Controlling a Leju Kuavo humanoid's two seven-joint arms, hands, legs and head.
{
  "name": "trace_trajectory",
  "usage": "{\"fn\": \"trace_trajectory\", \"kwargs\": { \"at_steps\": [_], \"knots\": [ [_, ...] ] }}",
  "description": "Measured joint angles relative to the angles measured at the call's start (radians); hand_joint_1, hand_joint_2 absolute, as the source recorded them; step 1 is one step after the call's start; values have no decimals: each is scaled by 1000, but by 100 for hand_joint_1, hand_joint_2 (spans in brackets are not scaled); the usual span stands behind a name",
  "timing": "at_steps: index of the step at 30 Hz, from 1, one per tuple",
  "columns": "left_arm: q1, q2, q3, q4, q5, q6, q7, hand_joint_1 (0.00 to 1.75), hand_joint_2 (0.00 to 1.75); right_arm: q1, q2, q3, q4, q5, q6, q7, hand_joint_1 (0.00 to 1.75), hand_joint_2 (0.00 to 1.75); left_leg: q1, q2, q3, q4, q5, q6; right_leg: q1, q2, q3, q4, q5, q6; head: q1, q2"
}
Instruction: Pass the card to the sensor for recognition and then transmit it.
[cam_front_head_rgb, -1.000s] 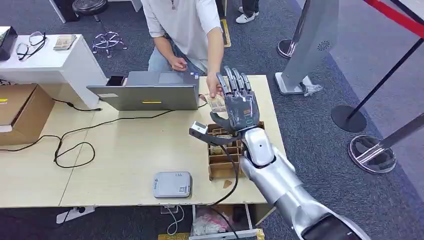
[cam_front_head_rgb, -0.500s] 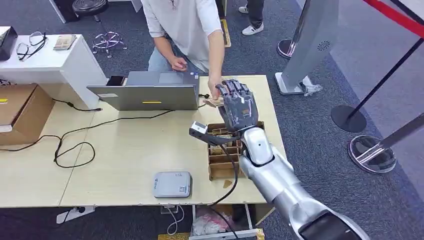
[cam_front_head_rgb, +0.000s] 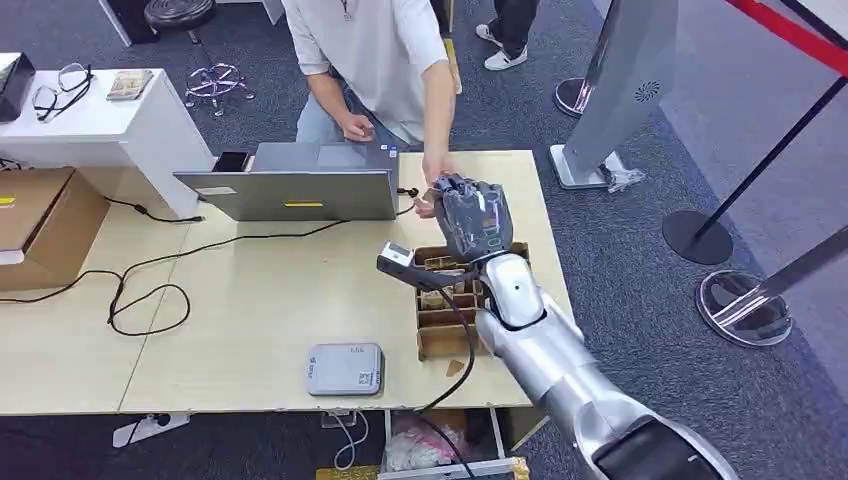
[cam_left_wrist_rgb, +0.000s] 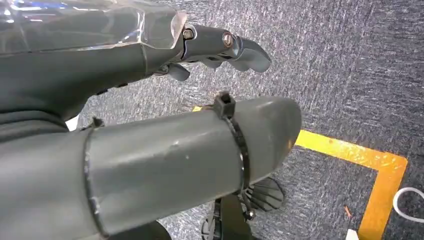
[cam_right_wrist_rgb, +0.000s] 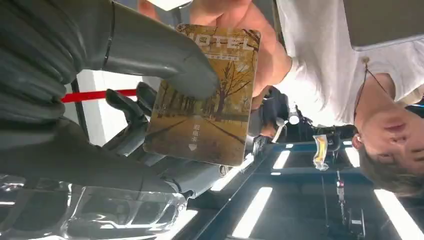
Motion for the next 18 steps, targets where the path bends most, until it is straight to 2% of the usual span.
{"fn": "trace_trajectory", "kwargs": {
  "at_steps": [9, 11, 12, 15, 18],
  "knots": [
    [0, 0, 0, 0, 3, 1, 0, 0, 0, -12, 12, 0, 23, -22, -7, -20, 175, 175, 0, 0, 0, 0, 0, 0, 0, 0, 0, 0, 0, 0, 0, 0],
    [0, 0, 0, 0, 2, 1, 0, 0, 0, -12, 13, -1, 23, -61, -8, -45, 175, 175, 0, 0, 0, 0, 0, 0, 0, 0, 0, 0, 0, 0, 0, 0],
    [0, 0, 0, 0, 2, 0, 0, 0, 0, -9, 14, -2, 18, -111, 0, -79, 175, 175, 0, 0, 0, 0, 0, 0, 0, 0, 0, 0, 0, 0, 0, 0],
    [0, 0, 0, 0, 2, 0, 0, 0, 0, 13, 17, -5, -24, -270, 73, -170, 175, 175, 0, 0, 0, 0, 0, 0, 0, 0, 0, 0, 0, 0, 0, 0],
    [1, 1, 0, 0, 5, 0, -1, 0, 0, 60, 16, -5, -118, -469, 224, -245, 175, 175, 0, 0, 0, 0, 0, 0, 0, 0, 0, 0, 0, 0, 0, 0]
  ]
}}
